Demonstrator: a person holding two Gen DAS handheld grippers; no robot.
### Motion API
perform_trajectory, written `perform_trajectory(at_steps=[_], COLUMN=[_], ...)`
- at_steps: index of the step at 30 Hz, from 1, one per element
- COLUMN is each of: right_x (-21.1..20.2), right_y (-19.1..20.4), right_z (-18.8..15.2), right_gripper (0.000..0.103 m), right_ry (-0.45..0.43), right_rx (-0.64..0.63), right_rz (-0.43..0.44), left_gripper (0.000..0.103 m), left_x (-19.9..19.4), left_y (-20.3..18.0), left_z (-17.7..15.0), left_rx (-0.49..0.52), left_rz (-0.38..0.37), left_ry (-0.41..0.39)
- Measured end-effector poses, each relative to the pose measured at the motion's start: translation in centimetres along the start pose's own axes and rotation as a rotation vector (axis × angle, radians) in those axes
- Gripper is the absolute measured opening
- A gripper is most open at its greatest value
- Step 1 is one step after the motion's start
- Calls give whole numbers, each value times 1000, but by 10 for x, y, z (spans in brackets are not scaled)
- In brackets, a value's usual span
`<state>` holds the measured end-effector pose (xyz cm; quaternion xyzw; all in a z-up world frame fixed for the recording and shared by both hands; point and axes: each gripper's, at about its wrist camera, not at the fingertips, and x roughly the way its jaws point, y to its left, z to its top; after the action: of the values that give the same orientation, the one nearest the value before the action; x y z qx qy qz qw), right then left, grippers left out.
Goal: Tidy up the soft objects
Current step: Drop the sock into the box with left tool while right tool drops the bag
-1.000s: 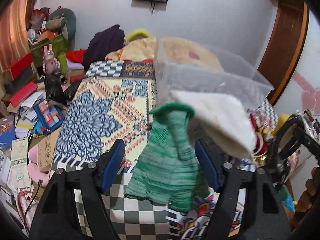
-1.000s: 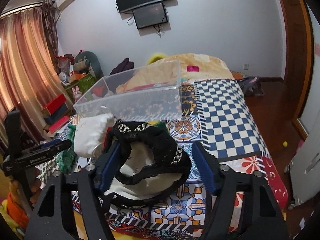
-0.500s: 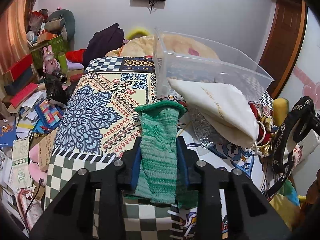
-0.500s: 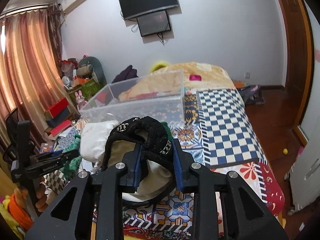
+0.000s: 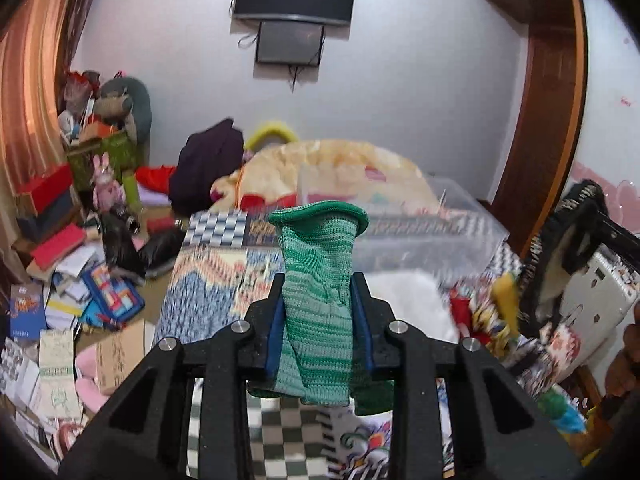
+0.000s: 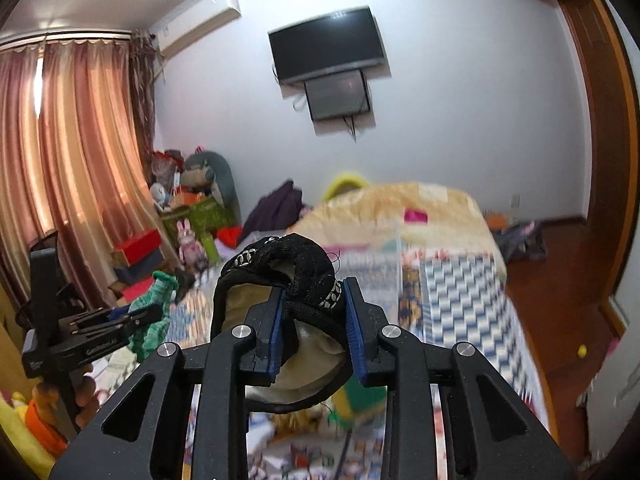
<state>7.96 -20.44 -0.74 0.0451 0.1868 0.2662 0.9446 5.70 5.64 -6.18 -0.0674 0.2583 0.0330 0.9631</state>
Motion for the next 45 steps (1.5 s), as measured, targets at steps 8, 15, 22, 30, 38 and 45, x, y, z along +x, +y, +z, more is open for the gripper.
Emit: perform_trajectory(at_steps=[8,15,22,30,38,45], right_x=[33,60,87,109,126,138], right_y=[12,5,-10,-7,-10,-8], right_z=[28,36,36,25,20,16], right_gripper=[25,25,25,25,25,29], right_ry=[-61,-68,-18,99,223,307], right_rx=[-53,2,74,15,-43,-64], right_rz=[-33,-108,-204,-241,-213,-189], left_gripper=[31,31,31,31,31,35], left_x=[4,30,75,128,149,147], left_y=[-14,-17,-16,-23,-37,-36], left_z=[42,70,83,78,66,64], left_rx=[29,11,-21,-5,65,73], left_rz=[-28,-75,-85,-58,-45,-59], left_ry=[-56,-45,23,132,196,217])
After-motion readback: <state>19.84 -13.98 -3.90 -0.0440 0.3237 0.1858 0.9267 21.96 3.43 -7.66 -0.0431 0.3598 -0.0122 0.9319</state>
